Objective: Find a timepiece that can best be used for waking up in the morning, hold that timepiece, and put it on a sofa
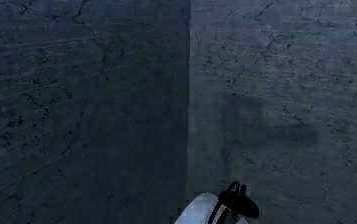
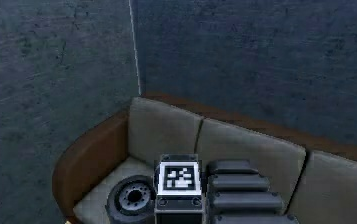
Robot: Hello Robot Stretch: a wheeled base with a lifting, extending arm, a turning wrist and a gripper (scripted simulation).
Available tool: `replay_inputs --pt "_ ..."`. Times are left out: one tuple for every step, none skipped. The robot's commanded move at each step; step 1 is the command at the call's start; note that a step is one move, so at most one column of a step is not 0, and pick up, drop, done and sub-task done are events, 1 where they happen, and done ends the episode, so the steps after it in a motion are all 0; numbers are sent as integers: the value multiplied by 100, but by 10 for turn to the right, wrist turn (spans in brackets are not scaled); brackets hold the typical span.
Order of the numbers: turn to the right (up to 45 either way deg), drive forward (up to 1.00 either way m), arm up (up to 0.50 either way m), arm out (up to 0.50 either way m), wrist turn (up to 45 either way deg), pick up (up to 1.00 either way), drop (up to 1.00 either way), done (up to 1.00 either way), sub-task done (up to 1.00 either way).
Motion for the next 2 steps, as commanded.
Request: replay_inputs --pt "450 0 0 0 0 0 0 0 0" --pt "90 0 0 0 0 0 0 0 0"
